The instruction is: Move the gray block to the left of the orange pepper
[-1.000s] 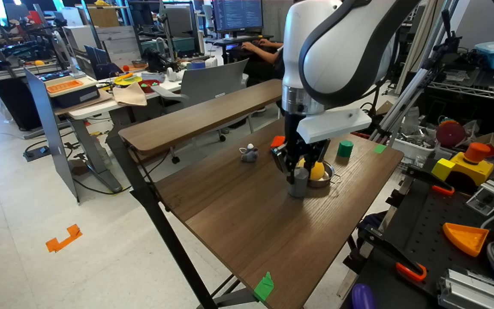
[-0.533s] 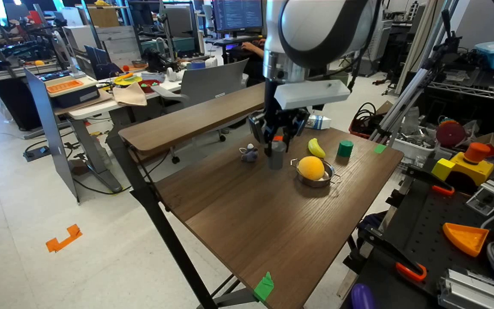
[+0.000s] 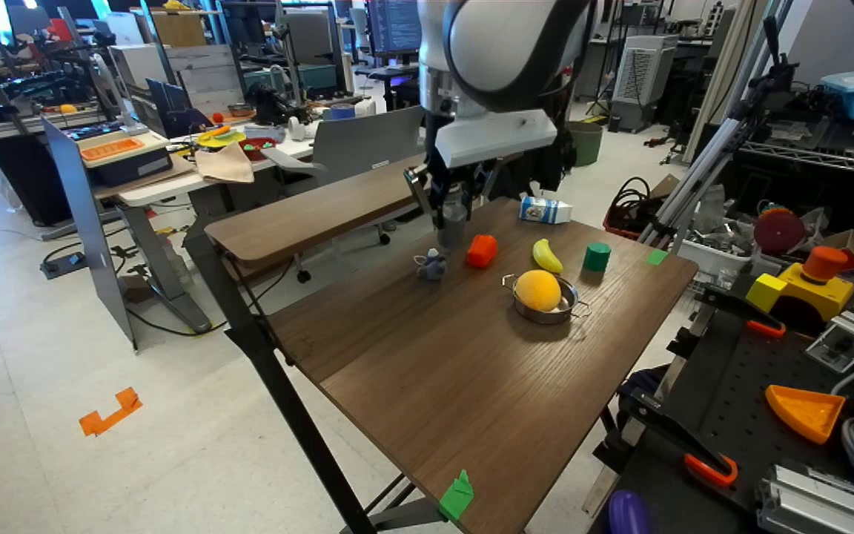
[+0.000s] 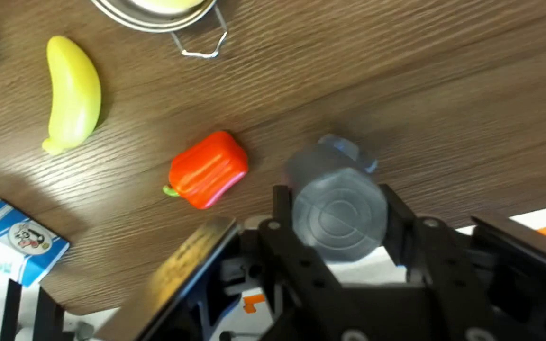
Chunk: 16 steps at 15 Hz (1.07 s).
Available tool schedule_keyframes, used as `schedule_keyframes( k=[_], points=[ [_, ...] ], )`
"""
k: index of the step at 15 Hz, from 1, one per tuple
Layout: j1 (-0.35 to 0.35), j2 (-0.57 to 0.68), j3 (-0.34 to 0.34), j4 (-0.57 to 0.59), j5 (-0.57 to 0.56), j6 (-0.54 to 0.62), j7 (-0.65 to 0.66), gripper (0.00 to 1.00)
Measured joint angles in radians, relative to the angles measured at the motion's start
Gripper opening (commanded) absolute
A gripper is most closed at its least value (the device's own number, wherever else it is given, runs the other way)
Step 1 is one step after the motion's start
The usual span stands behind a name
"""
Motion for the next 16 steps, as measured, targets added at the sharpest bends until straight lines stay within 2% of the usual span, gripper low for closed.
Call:
schedule_keyframes(
  k=[4,11,12,13,16],
  points=[
    [0.087,0.095,-0.106,0.013,-0.186,0.033,0.117,0.21],
    [0.222,0.187,-0.215,0.005,-0.391,0.044,0.297,0.21],
    [0.233,0.190,-0.221,0.005,-0.411,0.041,0.313,0.71],
    [0.240,0.192,-0.225,0.005,-0.429,0.038,0.328,0.72],
    [0.248,0.199,-0.224,0.000,-0.470,0.028,0.358,0.93]
  ],
)
